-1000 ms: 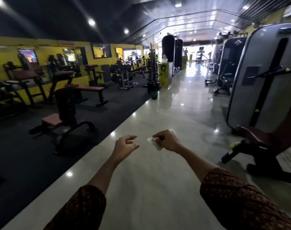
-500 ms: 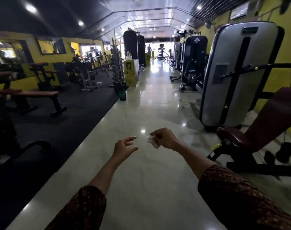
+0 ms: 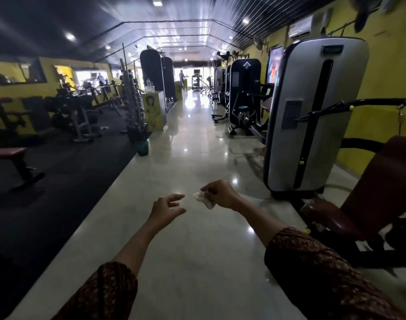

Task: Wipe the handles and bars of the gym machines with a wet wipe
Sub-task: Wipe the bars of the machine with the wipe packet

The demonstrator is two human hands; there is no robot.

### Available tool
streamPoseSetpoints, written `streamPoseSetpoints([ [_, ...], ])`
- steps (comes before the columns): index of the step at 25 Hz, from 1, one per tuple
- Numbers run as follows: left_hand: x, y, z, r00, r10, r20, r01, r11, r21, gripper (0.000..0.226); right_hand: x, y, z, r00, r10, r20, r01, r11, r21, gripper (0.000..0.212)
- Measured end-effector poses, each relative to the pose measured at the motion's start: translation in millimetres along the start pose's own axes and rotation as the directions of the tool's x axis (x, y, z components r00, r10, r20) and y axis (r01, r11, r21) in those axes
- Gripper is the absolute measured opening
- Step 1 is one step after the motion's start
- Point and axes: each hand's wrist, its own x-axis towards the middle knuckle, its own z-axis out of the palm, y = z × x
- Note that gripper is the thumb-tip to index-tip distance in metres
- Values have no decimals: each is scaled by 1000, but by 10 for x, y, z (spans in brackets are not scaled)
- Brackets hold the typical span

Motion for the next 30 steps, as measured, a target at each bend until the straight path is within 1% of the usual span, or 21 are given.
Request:
streamPoseSetpoints([
  [3, 690, 19, 71, 999, 43, -11, -43, 999, -8, 41, 651, 224, -114, 996, 39, -77, -37, 999, 27, 25],
  [7, 1542, -217, 221, 999, 19, 42, -18, 1000, -14, 40, 1400, 646, -9, 998, 63, 3, -63, 997, -44, 23],
  [11, 2588, -455, 337, 999, 33, 40, -30, 997, -74, 40, 2253, 1048, -13, 993, 105, -57, -106, 994, -17, 23],
  [16, 4108, -618, 411, 990, 66, 127, -54, 994, -95, 39, 3567, 1466, -7, 982, 154, -110, -155, 988, -7, 23],
  [18, 4703, -651, 394, 985, 94, 145, -85, 994, -70, 38, 4063, 1587, -36, 976, 166, -143, -162, 986, 43, 23],
  [20, 5253, -692, 404, 984, 108, 140, -97, 992, -81, 38, 4490, 1722, -33, 962, 189, -198, -172, 980, 103, 22],
  [23, 5914, -895, 562, 977, 81, 196, -65, 994, -90, 38, 5073, 2038, -1, 959, 229, -164, -218, 973, 81, 20],
  [25, 6350, -1053, 679, 970, 76, 232, -56, 994, -89, 38, 5492, 2293, 7, 956, 244, -164, -227, 967, 113, 20],
  [27, 6857, -1180, 791, 974, 71, 215, -47, 992, -117, 38, 5931, 2556, 6, 952, 251, -175, -230, 964, 131, 22],
  [30, 7648, -1248, 981, 977, 90, 193, -66, 990, -129, 39, 6644, 2944, -38, 967, 224, -123, -214, 973, 90, 22],
])
